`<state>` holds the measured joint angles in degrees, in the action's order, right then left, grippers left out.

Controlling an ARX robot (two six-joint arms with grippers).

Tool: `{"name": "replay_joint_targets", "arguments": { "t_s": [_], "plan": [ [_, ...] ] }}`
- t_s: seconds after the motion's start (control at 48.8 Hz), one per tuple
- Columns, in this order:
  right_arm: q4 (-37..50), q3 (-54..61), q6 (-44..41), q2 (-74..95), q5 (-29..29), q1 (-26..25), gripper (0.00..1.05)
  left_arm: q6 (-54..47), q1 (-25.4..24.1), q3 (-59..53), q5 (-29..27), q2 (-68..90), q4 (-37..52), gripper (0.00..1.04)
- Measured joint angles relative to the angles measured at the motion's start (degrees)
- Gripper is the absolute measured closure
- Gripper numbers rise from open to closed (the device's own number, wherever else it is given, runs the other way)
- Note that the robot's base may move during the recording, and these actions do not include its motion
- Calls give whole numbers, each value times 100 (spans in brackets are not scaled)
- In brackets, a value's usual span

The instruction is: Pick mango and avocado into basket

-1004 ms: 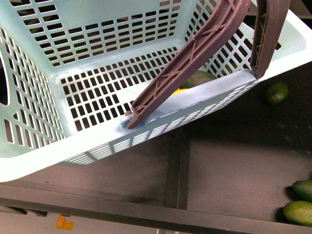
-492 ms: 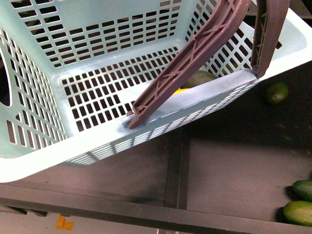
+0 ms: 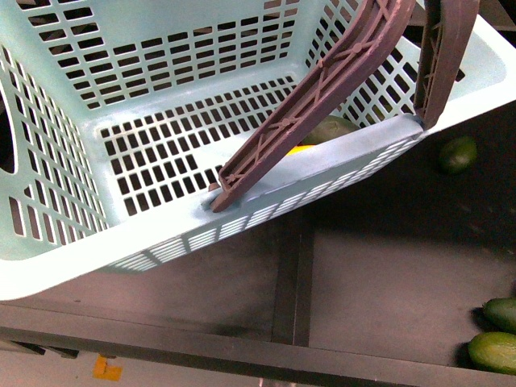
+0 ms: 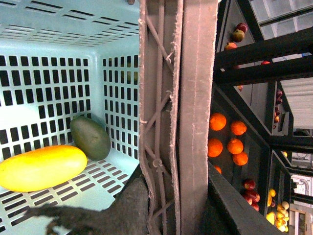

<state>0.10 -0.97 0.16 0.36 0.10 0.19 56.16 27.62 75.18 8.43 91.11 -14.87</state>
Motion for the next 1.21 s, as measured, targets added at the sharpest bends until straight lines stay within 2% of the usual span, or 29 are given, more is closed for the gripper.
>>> {"name": "replay_joint_targets", "arguments": {
  "t_s": [0.102, 0.164, 0.266, 0.43, 0.594, 0.861, 1.045, 1.209],
  "plan": [
    [-2, -2, -2, -2, -11, 0, 9, 929, 127, 52, -1869, 111, 197, 85],
    [-2, 0, 0, -7, -7, 0, 9, 1290, 20, 195, -2310, 295, 229, 85],
    [-2, -2, 0, -7, -9, 0, 9, 1473, -372, 352, -2308, 575, 310, 85],
    [-2, -2, -2, -7, -9, 0, 9, 2022, -1108, 730, -1954, 1331, 483, 85],
    [-2, -2, -2, -7, -11, 0, 9, 2297, -1510, 1569, -1700, 2380, 535, 85],
    [-2, 0, -2, -7, -11, 0, 9, 2885, -1869, 2918, -1685, 3766, 256, 85],
    [-2, 0, -2, -7, -9, 0, 9, 3042, -1891, 2920, -1722, 3936, 247, 85],
    [-2, -2, -2, -7, -9, 0, 9, 3222, -1891, 2409, -1749, 3797, 273, 85]
  ]
}}
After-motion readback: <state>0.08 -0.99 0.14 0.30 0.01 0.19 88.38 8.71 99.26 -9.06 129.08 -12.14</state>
